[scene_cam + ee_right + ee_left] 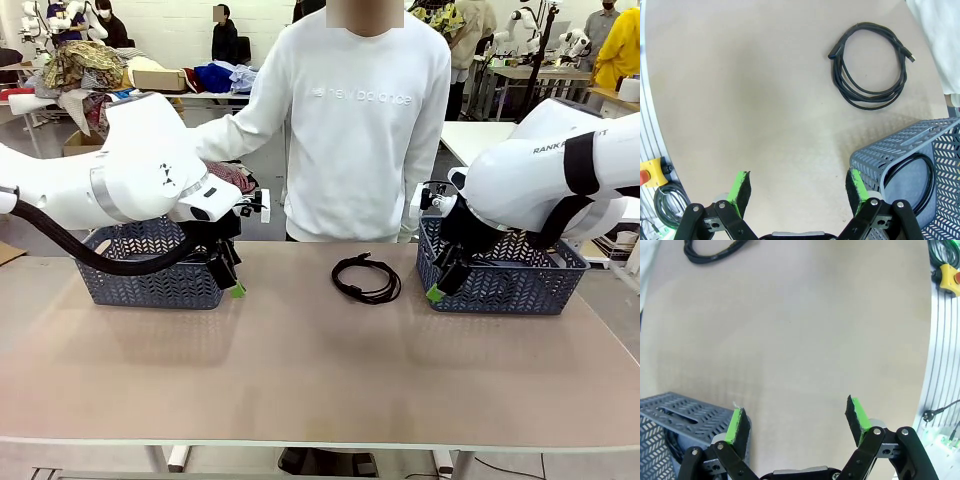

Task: Organize the cables according to human instructions.
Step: Pick up a bundle of cables and place it in the basket indicated by the human.

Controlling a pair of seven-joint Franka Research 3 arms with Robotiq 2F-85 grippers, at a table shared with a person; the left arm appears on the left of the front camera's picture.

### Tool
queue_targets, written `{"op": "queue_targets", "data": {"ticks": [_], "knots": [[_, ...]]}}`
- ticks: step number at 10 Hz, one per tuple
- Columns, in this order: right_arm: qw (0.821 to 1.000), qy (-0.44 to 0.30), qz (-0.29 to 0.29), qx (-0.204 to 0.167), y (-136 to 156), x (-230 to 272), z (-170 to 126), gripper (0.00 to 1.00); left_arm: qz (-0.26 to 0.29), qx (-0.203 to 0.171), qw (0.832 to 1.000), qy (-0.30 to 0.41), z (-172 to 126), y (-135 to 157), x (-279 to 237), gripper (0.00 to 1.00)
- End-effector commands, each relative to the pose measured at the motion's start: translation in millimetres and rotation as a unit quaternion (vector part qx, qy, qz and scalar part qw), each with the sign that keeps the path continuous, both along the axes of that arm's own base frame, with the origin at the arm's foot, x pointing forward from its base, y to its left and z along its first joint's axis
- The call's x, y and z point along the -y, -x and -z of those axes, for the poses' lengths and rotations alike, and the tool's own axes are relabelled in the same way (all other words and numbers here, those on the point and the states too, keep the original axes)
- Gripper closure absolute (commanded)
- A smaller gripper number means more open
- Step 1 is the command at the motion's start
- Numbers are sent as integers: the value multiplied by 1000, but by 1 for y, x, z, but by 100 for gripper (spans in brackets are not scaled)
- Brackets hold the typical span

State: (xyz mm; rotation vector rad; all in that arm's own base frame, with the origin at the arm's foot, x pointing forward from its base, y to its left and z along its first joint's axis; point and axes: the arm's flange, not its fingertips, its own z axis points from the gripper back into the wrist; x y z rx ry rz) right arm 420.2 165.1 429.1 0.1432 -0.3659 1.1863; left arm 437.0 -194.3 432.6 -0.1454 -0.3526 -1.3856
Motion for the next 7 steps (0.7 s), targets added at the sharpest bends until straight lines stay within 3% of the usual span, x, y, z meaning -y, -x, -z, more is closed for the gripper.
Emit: {"op": "queue_targets", "data": {"ticks": [1,7], "knots": [[1000,0,1,1,1,-1,0,0,0,1,1000,-1,0,-3,-1,0],[1000,0,1,1,1,-1,0,0,0,1,1000,-1,0,-3,-1,0]]}}
